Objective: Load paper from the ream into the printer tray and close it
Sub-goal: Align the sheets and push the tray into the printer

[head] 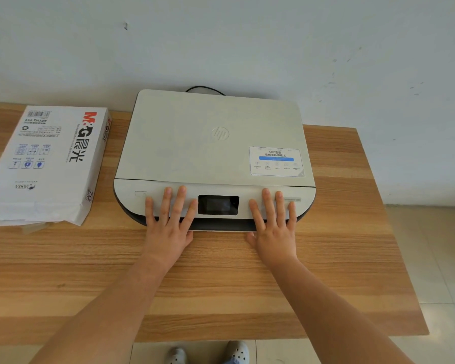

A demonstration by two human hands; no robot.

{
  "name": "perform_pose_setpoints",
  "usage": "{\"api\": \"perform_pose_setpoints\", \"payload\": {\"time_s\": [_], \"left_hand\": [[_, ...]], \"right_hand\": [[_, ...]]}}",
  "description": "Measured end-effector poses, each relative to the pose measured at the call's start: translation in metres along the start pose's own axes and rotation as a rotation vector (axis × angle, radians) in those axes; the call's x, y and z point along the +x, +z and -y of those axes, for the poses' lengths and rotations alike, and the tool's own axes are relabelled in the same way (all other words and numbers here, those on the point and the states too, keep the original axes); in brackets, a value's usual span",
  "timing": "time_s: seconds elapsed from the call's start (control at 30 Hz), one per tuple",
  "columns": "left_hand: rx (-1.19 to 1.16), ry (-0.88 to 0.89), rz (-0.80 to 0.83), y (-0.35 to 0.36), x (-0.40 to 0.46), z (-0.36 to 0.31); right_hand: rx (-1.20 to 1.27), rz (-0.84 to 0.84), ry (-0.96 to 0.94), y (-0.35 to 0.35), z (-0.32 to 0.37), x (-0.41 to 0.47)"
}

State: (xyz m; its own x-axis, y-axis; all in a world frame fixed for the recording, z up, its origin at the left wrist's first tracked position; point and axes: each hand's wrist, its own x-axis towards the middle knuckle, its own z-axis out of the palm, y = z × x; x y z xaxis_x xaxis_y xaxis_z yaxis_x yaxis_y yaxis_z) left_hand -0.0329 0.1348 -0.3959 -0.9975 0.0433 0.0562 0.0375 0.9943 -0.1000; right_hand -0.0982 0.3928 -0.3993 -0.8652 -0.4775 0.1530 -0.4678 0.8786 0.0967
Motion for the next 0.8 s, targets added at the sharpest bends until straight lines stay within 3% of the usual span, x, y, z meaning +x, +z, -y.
{"api": "perform_pose_setpoints", "payload": {"time_s": [0.37, 0.8], "left_hand": [[-0.005, -0.023, 0.062, -0.002, 0.000, -0.001], [-0.010, -0.050, 0.205, -0.043, -0.004, -0.004]], "right_hand": [[0.015, 0.011, -0.007, -0.001, 0.001, 0.001], [0.063, 0.281, 0.026, -0.045, 0.002, -0.002]]}}
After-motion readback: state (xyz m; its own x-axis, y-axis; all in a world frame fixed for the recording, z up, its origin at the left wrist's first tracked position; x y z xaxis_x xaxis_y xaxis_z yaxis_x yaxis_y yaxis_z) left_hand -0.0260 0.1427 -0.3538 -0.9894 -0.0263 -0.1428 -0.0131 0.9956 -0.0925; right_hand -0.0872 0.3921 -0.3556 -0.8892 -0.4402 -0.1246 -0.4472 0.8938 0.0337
